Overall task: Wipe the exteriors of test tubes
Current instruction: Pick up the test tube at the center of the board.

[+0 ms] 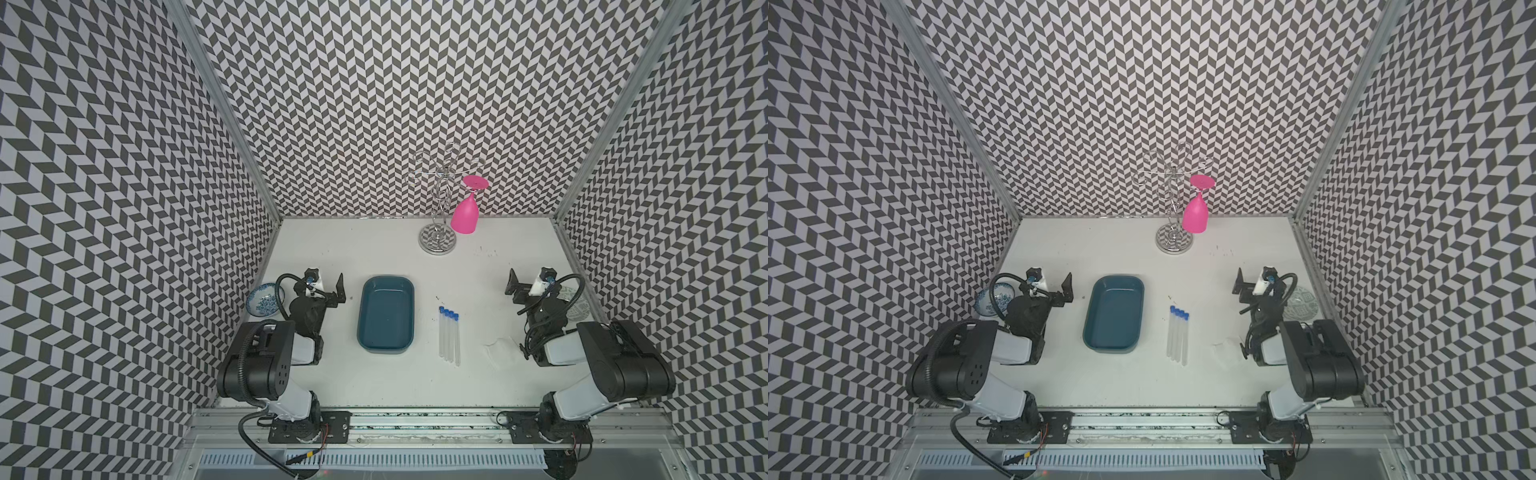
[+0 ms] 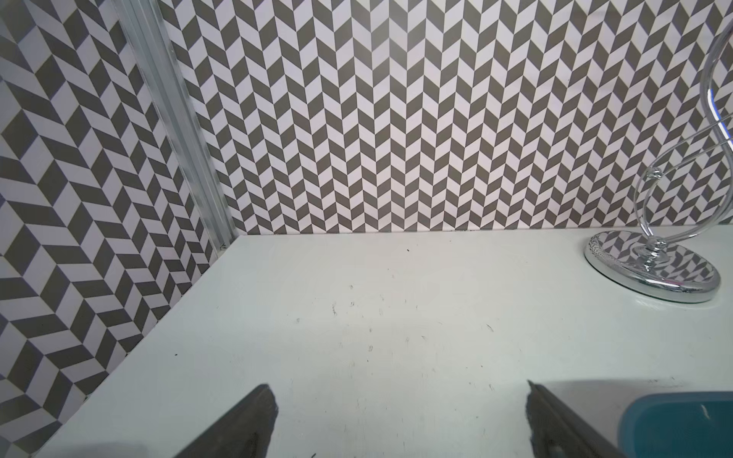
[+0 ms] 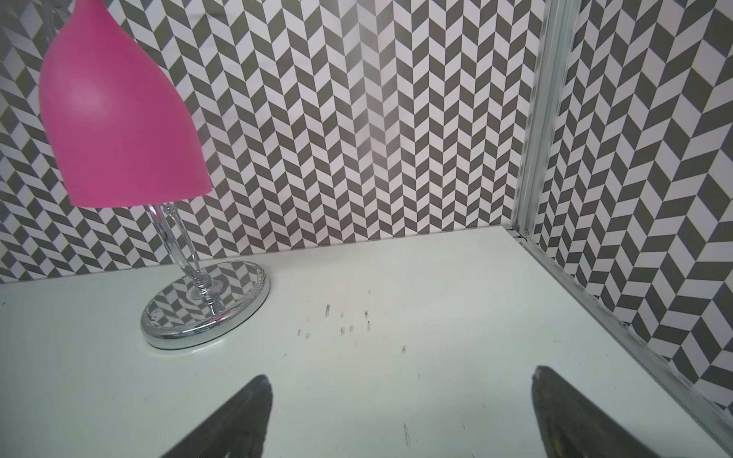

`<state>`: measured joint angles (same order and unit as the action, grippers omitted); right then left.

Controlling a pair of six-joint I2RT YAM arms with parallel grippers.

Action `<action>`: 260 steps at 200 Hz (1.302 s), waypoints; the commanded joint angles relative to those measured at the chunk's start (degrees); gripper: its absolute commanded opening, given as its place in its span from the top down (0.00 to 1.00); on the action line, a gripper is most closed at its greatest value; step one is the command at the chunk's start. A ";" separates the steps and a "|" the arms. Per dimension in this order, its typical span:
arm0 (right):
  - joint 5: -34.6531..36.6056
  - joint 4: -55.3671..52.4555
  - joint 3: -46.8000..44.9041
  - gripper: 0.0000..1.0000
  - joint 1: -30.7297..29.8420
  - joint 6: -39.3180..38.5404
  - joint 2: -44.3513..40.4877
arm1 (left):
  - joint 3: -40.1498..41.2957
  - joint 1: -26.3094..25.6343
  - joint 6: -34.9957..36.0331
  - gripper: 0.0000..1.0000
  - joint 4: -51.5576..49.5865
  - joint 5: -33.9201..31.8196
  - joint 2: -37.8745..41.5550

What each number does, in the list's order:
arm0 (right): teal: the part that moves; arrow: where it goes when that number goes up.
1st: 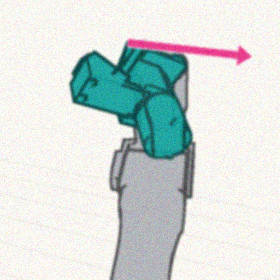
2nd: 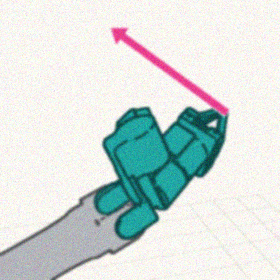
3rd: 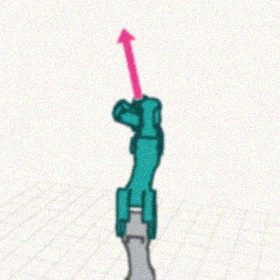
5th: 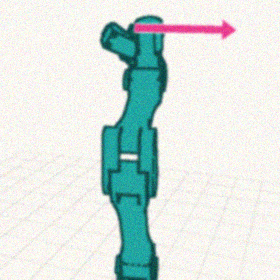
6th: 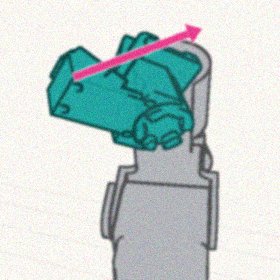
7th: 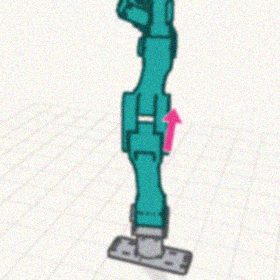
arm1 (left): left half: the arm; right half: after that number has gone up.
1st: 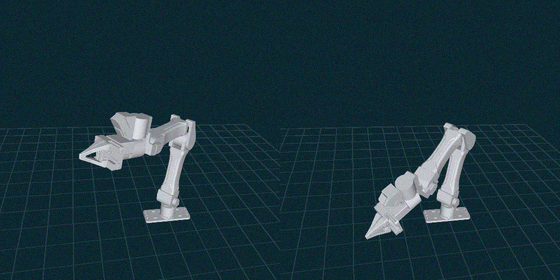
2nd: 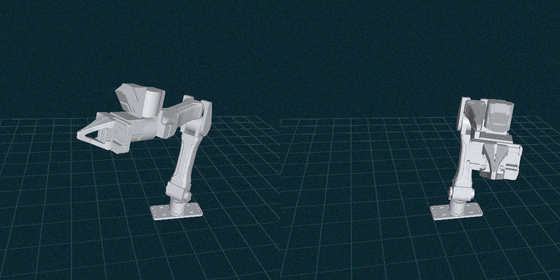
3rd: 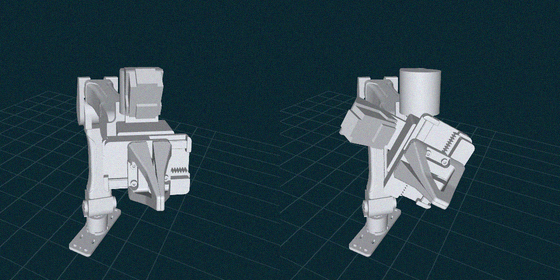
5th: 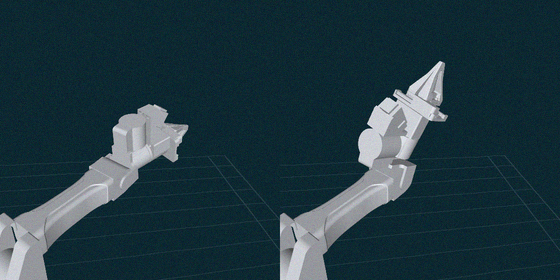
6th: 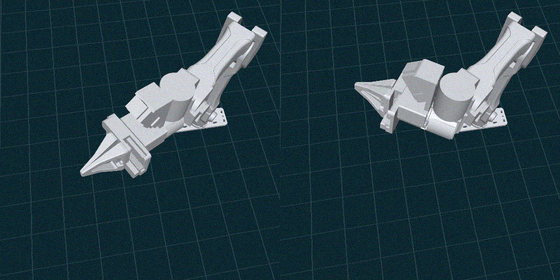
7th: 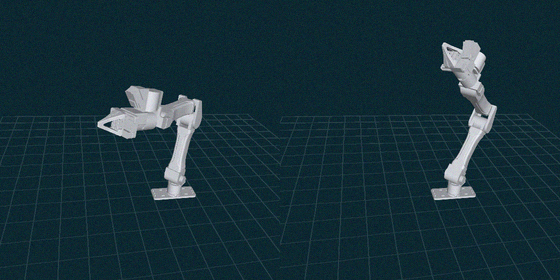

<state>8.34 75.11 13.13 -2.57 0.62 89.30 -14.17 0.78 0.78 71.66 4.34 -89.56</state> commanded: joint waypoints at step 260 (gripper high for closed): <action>2.75 3.18 0.06 0.00 -0.50 0.67 -0.49 | -0.87 0.52 -0.40 0.00 0.27 1.19 -0.09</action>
<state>8.69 75.11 13.15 -2.57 0.64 89.30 -14.17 0.60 0.71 71.66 4.08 -89.56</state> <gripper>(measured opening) 0.997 0.995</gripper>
